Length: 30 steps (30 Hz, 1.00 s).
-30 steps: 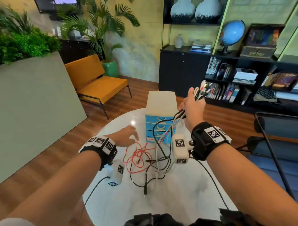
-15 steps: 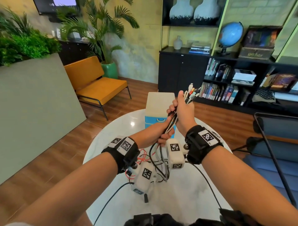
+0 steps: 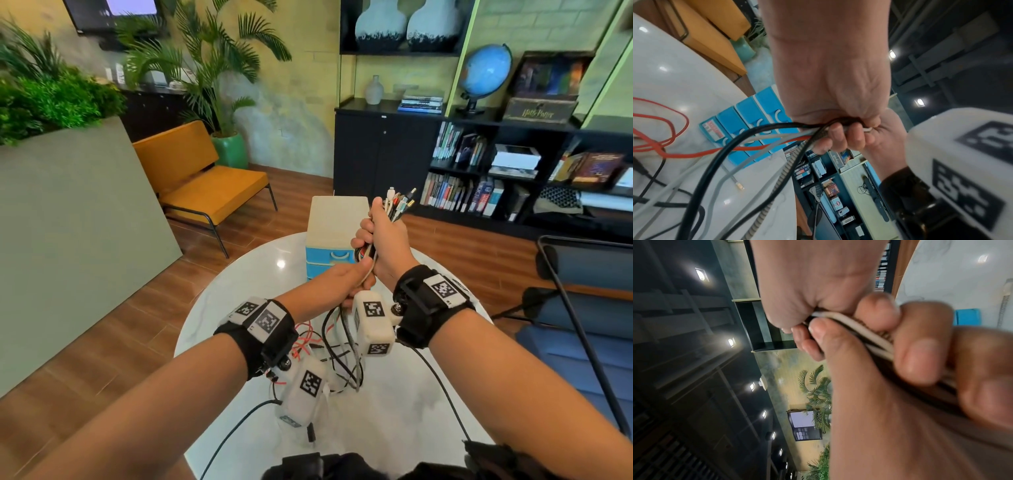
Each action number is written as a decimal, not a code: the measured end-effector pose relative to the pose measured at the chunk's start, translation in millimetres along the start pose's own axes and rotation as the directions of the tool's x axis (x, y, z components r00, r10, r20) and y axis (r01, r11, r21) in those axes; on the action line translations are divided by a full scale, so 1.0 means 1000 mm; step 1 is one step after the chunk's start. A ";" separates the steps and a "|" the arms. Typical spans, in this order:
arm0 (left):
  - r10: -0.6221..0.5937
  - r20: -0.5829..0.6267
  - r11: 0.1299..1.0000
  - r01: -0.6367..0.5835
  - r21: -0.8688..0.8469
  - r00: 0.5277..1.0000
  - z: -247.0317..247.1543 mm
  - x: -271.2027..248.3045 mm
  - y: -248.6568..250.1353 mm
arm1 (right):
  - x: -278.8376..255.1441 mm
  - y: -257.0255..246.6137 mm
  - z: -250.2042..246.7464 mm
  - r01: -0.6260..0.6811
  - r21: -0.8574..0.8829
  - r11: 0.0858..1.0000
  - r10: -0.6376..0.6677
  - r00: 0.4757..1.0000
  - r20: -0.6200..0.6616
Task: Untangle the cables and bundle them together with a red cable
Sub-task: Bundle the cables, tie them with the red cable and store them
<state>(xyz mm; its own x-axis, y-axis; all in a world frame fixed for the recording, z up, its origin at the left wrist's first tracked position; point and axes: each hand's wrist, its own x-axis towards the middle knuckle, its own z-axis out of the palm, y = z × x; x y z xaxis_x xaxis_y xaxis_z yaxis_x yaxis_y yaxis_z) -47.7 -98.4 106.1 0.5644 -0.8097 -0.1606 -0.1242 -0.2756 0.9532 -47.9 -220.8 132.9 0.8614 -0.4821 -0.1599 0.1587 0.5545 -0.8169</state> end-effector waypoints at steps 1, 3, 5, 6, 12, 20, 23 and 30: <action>0.001 0.016 1.000 -0.001 -0.016 1.000 0.000 -0.001 -0.001 | 0.000 0.000 -0.001 -0.020 -0.005 1.000 0.020 1.000 0.005; -0.005 0.068 0.993 0.013 -0.117 0.998 -0.001 -0.002 -0.003 | 0.001 0.002 -0.005 -0.047 -0.001 0.999 0.047 0.999 0.019; -0.021 0.125 0.979 0.045 -0.199 0.992 -0.004 -0.002 -0.005 | 0.001 0.004 -0.010 -0.064 0.014 0.998 0.063 0.998 0.025; -0.031 0.145 0.977 0.060 -0.205 0.989 -0.006 -0.002 -0.007 | 0.002 0.005 -0.012 -0.068 0.022 0.997 0.068 0.997 0.025; -0.099 0.132 0.987 0.114 -0.113 0.986 -0.018 -0.010 -0.030 | 0.012 -0.007 -0.027 -0.057 0.100 0.993 0.057 0.998 -0.005; -0.192 0.286 0.837 0.309 -0.452 0.939 -0.025 -0.010 -0.044 | 0.015 -0.002 -0.029 -0.034 0.084 0.996 0.033 0.999 0.014; -0.229 0.287 0.772 0.353 -0.529 0.930 -0.030 -0.010 -0.044 | 0.014 -0.001 -0.028 -0.027 0.080 0.996 0.026 1.000 0.005; -0.391 0.290 0.703 0.487 -0.518 0.874 -0.040 -0.009 -0.047 | 0.011 -0.006 -0.028 0.010 0.048 0.999 -0.009 1.000 -0.014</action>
<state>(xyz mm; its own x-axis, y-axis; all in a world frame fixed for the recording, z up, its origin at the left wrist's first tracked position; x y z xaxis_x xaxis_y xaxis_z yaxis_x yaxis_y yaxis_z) -14.2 -57.3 73.2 0.3045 -0.7501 -0.5870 0.6104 -0.3194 0.7248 -53.2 -248.4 120.2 0.8532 -0.4965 -0.1598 0.1902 0.5814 -0.7911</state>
